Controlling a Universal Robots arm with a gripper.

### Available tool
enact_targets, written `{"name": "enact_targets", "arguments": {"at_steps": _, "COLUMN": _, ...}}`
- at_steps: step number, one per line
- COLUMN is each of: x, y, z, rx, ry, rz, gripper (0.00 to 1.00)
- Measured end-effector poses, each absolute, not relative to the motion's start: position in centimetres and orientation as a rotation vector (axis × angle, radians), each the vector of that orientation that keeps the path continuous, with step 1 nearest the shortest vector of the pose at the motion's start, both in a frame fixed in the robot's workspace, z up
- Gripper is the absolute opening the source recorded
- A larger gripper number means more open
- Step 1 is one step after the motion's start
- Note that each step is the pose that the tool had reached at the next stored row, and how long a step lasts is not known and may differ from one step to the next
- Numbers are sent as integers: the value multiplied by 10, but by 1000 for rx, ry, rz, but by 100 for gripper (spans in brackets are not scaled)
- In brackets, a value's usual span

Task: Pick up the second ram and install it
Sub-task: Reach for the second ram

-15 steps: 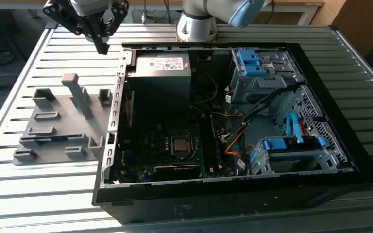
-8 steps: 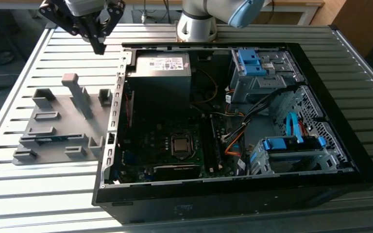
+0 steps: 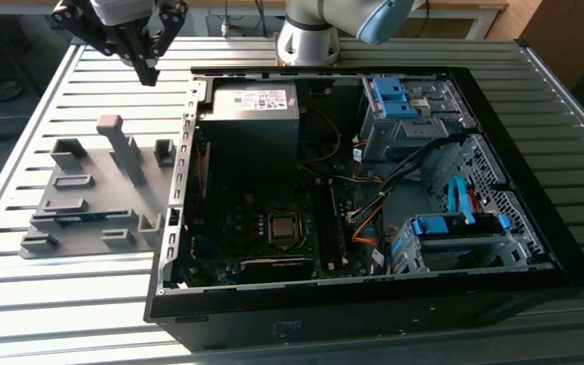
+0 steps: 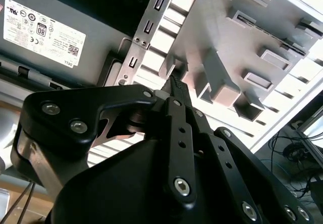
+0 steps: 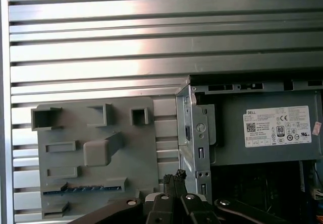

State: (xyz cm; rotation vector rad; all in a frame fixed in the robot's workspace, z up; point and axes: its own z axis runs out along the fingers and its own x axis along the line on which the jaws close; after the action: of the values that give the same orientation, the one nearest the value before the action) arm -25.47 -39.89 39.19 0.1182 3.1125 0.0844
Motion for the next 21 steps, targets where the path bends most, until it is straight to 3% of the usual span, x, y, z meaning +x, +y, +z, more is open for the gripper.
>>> {"name": "enact_targets", "arguments": {"at_steps": 21, "x": -279, "y": -399, "z": 391, "rx": 118, "ry": 3112, "rz": 84, "gripper": 11}}
